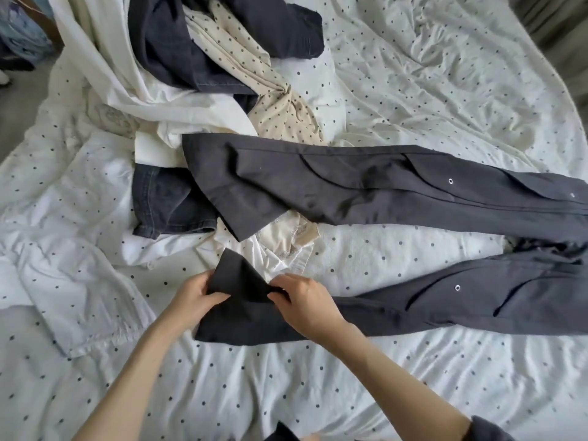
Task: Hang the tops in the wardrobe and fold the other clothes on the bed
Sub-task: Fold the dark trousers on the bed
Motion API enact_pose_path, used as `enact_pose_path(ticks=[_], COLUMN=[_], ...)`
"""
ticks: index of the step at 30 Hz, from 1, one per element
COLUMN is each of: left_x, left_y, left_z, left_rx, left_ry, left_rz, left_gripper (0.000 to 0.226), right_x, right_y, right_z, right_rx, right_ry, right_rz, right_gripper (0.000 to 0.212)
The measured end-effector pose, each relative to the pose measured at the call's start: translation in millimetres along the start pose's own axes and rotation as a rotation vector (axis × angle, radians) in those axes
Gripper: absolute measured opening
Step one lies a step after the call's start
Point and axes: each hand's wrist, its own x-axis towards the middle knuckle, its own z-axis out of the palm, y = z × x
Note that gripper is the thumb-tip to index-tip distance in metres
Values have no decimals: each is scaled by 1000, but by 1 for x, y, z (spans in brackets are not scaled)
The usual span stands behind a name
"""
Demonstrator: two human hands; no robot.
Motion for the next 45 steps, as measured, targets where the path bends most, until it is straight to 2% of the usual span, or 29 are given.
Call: enact_pose_path(ticks=[2,5,7,8,9,10,12,14,15,17,19,20,22,25,28,31,33,35,38,40,42,43,45], left_x=[-19,-45,-54,-56,-57,-56,-52,-41,-34,-19,-10,-8,-6,-10,-15,-21,-25,-28,-36,-41,-46,-49,-56], left_y=[4,1,-5,-11,-18,-24,-37,-45,-45,-44,-44,-45,-49,-52,-43,-9,26,62,112,126,118,106,69], left_z=[-9,-16,-14,-12,-10,-7,0,9,13,22,35,42,55,65,56,30,13,3,-5,-8,-7,-5,-1], left_rx=[56,431,690,749,762,735,654,662,674,647,687,737,797,796,714,717,733,763,805,819,856,895,1038], left_ry=[-125,-456,-665,-708,-702,-623,-293,28,96,44,-124,-213,-347,-401,-303,28,259,419,566,590,508,430,196], left_rz=[-92,-244,-320,-356,-383,-408,-362,-203,-131,-109,-159,-170,-177,-135,-42,142,350,575,851,954,947,887,614], left_gripper=[26,22,32,33,33,33,33,30,27,23,20,21,29,31,28,21,16,15,10,8,14,17,20], right_x=[-21,-49,-57,-55,-53,-48,-39,-30,-25,-20,-19,-19,-21,-24,-28,-23,-17,-13,-18,-27,-38,-44,-55], right_y=[5,13,21,25,31,37,50,64,69,73,71,70,67,65,62,45,30,14,-8,-13,-11,-8,2], right_z=[-4,-5,-5,-7,-9,-12,-17,-19,-19,-13,1,8,16,7,-16,-41,-58,-73,-107,-118,-116,-109,-86], right_rx=[-46,-24,-39,-59,-103,-166,-291,-400,-458,-566,-615,-600,-498,-335,-241,-147,-146,-168,-175,-171,-181,-191,-216], right_ry=[-182,-536,-509,-413,-297,-189,-70,-143,-210,-302,-302,-284,-242,-147,-112,-2,153,333,636,746,731,662,332], right_rz=[47,101,128,143,152,155,141,150,163,168,114,86,68,90,76,74,61,22,-104,-153,-160,-159,-133], right_gripper=[21,24,27,27,28,27,27,34,39,44,31,23,24,25,21,21,20,18,12,11,12,13,15])
